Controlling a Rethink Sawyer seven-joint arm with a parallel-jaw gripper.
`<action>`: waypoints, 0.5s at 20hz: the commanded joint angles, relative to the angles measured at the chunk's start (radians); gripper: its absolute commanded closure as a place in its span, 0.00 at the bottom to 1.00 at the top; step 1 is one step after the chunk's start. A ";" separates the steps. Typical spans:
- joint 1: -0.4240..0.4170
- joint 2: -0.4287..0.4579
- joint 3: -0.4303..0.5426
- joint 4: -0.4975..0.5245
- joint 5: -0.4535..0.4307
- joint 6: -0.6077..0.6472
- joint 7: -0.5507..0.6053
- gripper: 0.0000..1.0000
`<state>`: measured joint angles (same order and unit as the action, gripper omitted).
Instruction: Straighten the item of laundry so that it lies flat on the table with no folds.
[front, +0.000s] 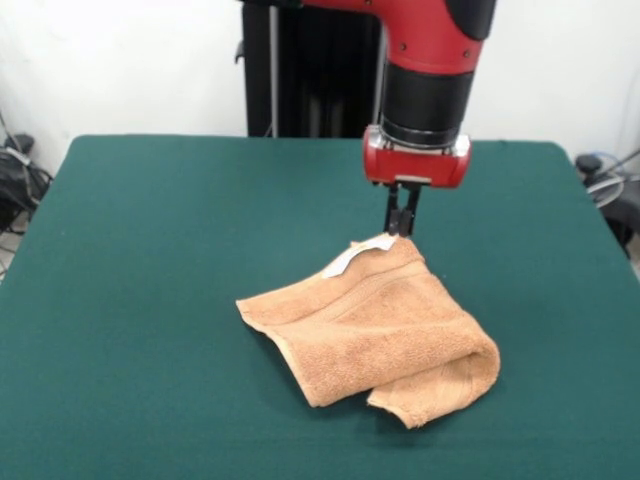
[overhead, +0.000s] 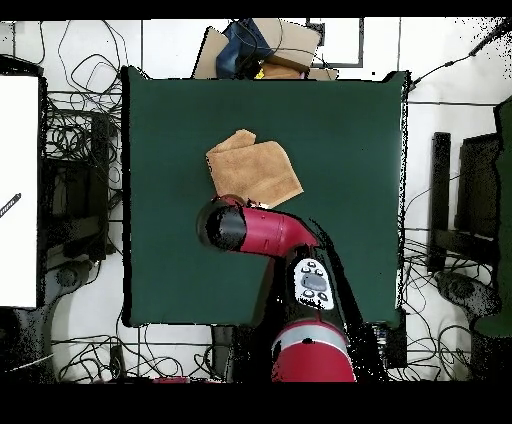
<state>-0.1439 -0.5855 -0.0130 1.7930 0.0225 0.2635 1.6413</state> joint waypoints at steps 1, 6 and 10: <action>-0.027 0.071 0.041 -0.085 0.012 0.102 0.109 1.00; -0.035 0.091 0.038 -0.141 0.006 0.136 0.091 1.00; -0.038 0.106 0.039 -0.184 0.009 0.165 0.091 1.00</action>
<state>-0.1619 -0.5231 -0.0128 1.7056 0.0225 0.3167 1.6413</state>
